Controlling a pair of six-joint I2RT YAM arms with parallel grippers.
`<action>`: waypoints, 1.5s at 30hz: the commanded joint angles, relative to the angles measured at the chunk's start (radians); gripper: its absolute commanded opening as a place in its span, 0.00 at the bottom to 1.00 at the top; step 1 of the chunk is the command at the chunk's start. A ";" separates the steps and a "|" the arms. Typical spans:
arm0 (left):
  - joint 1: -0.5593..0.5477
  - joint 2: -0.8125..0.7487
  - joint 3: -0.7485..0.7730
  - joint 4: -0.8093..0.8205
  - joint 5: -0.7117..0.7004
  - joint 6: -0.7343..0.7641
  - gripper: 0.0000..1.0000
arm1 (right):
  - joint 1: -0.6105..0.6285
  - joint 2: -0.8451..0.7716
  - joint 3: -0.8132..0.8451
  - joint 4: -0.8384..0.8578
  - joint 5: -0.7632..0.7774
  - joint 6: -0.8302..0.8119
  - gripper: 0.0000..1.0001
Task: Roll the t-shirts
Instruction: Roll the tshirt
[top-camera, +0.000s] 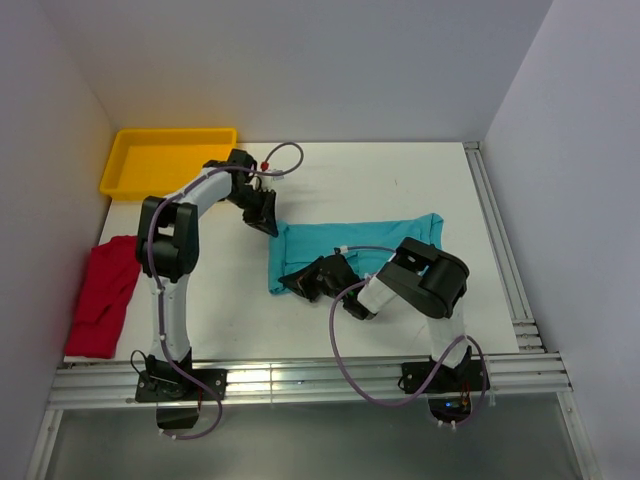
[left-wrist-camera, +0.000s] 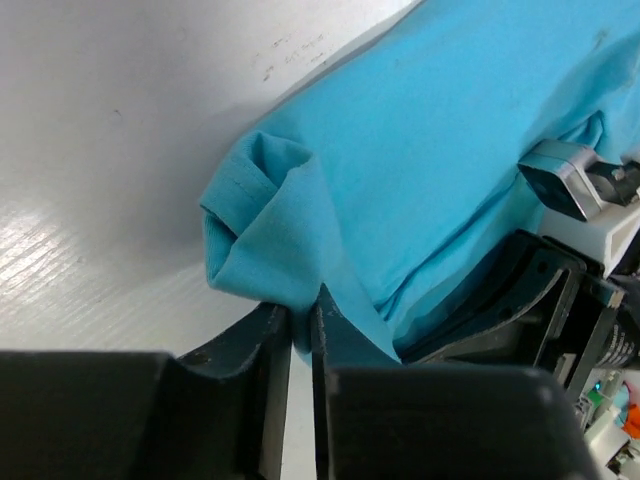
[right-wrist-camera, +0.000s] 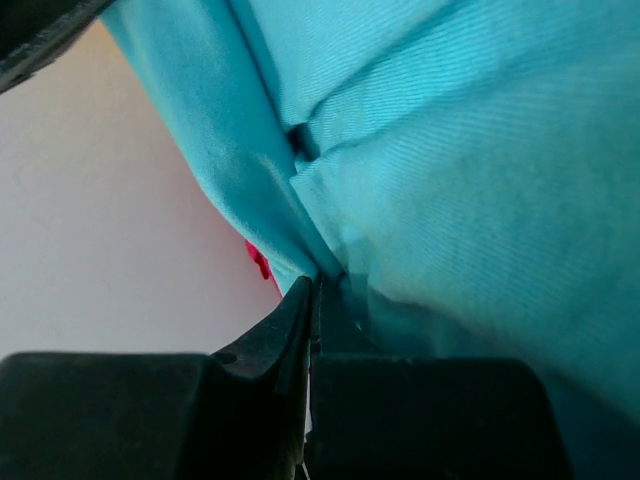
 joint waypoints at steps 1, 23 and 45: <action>-0.015 0.001 0.061 -0.034 -0.084 -0.007 0.13 | -0.007 -0.049 0.017 -0.164 0.034 -0.021 0.03; -0.096 0.075 0.179 -0.135 -0.305 -0.040 0.08 | 0.151 -0.140 0.686 -1.267 0.578 -0.571 0.45; -0.127 0.091 0.209 -0.158 -0.328 -0.038 0.14 | 0.303 0.373 1.370 -1.927 0.877 -0.659 0.45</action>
